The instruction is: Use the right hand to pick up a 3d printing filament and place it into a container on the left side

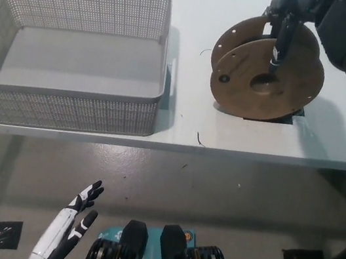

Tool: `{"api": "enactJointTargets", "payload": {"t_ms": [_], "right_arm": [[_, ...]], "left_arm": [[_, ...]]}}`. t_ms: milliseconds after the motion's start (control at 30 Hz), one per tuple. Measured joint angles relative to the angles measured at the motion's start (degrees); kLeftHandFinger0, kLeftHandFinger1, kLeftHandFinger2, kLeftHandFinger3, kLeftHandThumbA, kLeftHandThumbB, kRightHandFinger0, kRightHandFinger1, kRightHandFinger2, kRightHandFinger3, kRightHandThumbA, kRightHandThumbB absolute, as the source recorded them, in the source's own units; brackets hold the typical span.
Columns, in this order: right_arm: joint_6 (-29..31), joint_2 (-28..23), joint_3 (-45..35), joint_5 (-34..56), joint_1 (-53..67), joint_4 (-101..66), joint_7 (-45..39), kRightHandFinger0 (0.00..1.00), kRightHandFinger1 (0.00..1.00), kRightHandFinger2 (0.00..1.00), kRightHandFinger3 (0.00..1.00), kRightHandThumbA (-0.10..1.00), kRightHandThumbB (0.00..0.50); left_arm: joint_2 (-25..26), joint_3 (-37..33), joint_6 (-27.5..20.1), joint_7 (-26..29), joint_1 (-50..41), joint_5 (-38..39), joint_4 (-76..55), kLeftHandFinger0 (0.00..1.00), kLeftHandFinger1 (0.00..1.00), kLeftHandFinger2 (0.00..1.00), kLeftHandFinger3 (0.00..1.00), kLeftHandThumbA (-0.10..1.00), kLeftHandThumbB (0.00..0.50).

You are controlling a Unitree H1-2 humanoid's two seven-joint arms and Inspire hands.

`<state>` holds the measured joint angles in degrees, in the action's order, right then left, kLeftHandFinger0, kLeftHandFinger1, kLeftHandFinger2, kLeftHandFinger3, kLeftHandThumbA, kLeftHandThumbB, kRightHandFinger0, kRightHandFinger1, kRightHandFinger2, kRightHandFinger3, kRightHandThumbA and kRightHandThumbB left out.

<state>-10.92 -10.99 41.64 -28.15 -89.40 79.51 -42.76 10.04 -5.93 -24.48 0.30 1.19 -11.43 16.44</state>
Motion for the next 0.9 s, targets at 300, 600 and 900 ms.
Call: {"api": "enactJointTargets", "payload": {"t_ms": [300,600,900], "right_arm": [[4.52,-0.21,-4.08,-0.22,4.1,-0.09,15.57,0.0,0.19,0.49,0.33,-0.09,0.231],[7.82,-0.81,-15.45,3.07,8.25,-0.06,26.55,0.24,0.63,0.98,1.0,-0.1,0.131],[7.36,-3.4,-27.16,8.19,10.8,1.1,30.92,0.21,0.72,1.0,1.0,-0.1,0.177]], "left_arm": [[0.3,0.0,0.0,-0.09,0.02,0.03,-0.04,1.0,1.0,1.0,1.0,1.0,0.347],[0.34,0.03,-0.01,-0.12,0.39,0.06,-0.03,1.0,1.0,1.0,1.0,1.0,0.355],[0.36,0.0,-0.01,-0.3,0.5,0.07,-0.02,1.0,1.0,1.0,1.0,1.0,0.342]]}}
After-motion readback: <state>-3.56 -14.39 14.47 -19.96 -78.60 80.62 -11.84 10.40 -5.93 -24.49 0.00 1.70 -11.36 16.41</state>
